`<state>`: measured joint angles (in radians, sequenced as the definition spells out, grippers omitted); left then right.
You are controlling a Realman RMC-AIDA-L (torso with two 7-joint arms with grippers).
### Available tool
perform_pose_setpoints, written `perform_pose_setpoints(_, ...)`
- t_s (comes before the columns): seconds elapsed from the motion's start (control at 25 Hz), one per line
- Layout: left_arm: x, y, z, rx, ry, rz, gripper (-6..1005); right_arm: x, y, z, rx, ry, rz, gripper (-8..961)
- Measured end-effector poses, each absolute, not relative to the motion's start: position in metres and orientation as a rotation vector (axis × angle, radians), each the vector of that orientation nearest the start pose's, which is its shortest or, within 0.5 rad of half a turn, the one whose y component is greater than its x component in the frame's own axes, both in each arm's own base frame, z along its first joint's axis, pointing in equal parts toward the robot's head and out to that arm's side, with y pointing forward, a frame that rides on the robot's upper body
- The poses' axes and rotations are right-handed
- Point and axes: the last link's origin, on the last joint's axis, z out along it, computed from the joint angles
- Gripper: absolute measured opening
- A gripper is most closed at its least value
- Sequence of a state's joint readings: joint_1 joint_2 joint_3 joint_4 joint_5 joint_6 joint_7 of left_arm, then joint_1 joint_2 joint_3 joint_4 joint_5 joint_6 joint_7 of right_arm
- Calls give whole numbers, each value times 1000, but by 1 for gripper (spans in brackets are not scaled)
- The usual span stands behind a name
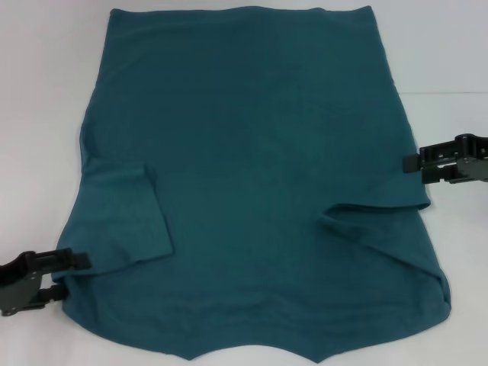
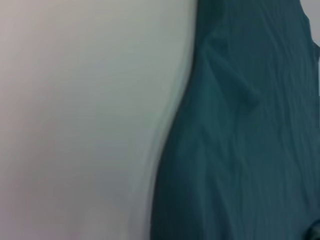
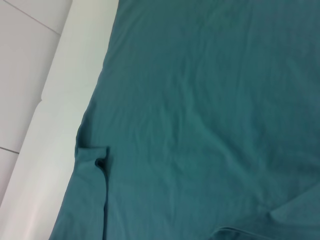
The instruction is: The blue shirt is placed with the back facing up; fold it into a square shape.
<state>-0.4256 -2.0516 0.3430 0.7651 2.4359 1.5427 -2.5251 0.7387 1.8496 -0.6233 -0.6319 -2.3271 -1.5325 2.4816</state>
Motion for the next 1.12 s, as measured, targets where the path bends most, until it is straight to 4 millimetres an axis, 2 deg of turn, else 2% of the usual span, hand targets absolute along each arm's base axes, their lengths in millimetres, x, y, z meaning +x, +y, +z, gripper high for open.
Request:
perform_pose_setpoints(0.52,-353,302,42,2088,2616,665,798,268,395,87,-2246,1817,369,625)
perform_pose_setpoints(0.84,-356,301,46,2055,2649,682,796,270,394,90,-2233,1824,383,625)
perform_pose_setpoints(1.12,-351,297,40,2046,2607,642,795,271,393,91,-2228,1825,388,626)
